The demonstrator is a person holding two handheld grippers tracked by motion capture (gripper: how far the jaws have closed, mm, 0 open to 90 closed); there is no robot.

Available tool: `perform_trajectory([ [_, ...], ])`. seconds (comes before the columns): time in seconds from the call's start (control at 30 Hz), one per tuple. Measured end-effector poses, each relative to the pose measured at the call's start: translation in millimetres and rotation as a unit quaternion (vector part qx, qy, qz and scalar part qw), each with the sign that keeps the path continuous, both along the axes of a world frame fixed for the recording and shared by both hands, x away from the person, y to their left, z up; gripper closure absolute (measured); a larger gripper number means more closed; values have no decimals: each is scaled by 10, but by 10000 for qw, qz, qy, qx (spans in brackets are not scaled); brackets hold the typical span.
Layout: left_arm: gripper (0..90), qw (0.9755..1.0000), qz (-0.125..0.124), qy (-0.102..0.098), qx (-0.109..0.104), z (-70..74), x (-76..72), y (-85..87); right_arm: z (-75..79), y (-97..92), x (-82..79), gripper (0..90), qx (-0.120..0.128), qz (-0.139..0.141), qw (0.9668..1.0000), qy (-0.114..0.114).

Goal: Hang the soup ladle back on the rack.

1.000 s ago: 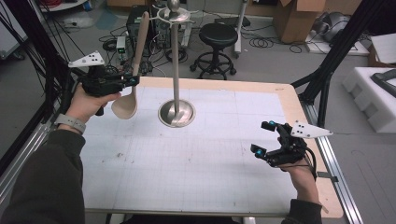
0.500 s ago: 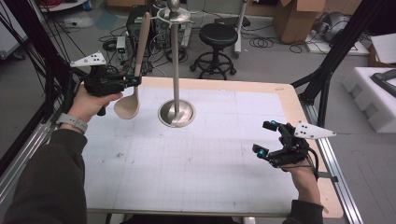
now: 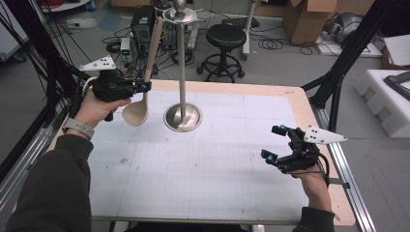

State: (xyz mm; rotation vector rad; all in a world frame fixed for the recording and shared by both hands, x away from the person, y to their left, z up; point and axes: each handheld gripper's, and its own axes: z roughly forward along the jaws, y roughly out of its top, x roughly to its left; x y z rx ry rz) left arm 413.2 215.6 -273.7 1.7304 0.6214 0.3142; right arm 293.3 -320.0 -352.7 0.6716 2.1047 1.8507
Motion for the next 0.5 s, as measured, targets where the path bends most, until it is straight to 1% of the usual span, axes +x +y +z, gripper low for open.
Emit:
perform_trajectory([
  [0.23, 776, 9999, 129, 36, 60, -24, 26, -49, 5, -10, -9, 7, 24, -13, 10000, -9],
  [0.3, 775, 9996, 249, 66, 67, -41, 40, -108, 6, -9, -11, 7, 27, -7, 10000, -13],
  [0.37, 775, 9996, 256, 92, 70, -56, 55, -151, 4, -8, -7, 7, 15, -11, 10000, -21],
  [0.5, 775, 9995, 311, 77, 70, -88, 90, -240, 2, -10, -4, 7, 2, 0, 10000, 0],
])
